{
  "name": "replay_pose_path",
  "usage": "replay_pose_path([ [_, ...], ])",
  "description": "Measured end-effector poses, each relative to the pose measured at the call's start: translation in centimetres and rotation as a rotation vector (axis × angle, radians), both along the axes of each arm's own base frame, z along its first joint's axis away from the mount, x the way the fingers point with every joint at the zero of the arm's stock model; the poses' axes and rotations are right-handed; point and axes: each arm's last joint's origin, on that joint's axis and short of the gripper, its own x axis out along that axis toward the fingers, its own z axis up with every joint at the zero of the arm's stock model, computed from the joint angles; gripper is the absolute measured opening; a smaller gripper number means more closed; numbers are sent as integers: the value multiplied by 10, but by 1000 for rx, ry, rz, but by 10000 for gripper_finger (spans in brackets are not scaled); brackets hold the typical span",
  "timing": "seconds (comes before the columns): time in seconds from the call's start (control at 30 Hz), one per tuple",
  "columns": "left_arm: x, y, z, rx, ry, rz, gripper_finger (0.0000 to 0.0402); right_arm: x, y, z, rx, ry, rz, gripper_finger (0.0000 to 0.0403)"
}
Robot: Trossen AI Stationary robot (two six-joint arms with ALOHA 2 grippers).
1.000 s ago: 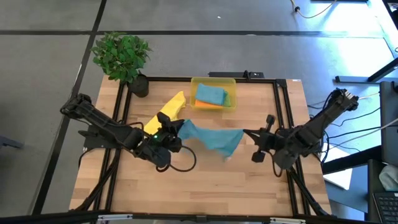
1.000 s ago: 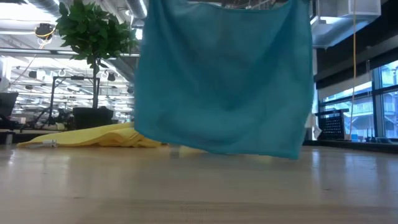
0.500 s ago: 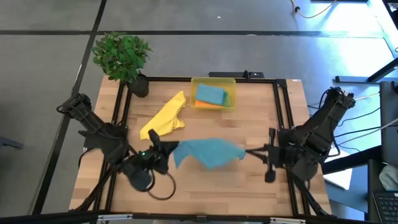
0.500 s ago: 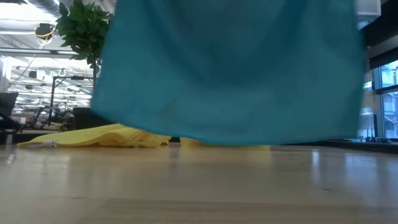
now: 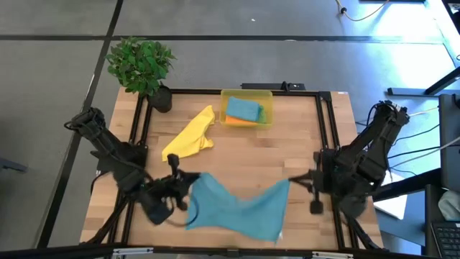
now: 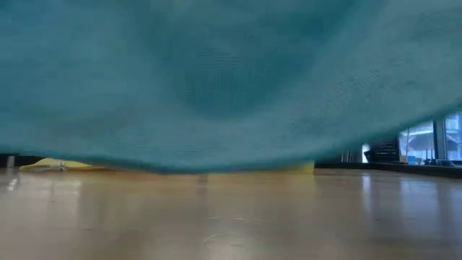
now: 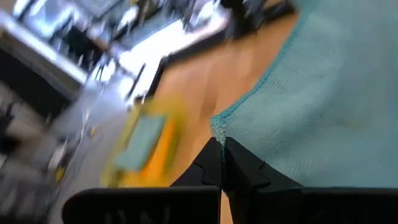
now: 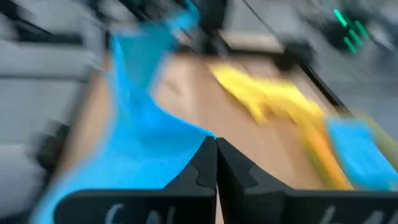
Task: Fold microfiber towels
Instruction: Fold the blue microfiber cloth
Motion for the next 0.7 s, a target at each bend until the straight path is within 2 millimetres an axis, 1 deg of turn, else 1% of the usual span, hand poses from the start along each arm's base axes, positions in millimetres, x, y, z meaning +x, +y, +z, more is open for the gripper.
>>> replay_pose_path([
  [0.17, 11, 33, -38, -43, 116, 125, 0, -5, -30, -31, 1, 150, -245, 0],
  [0.37, 23, 74, -79, -65, 189, 246, 0, -1, -53, -70, 35, 289, -402, 0],
  [0.47, 29, 88, -96, -36, 212, 233, 0, 2, -63, -93, 50, 348, -451, 0],
  [0.57, 35, 101, -112, -34, 211, 182, 0, 3, -74, -113, 44, 378, -505, 0],
  [0.63, 38, 109, -120, -27, 222, 126, 0, 3, -81, -123, 28, 396, -537, 0],
  [0.7, 38, 116, -127, -7, 227, 110, 0, 2, -88, -130, 13, 412, -568, 0],
])
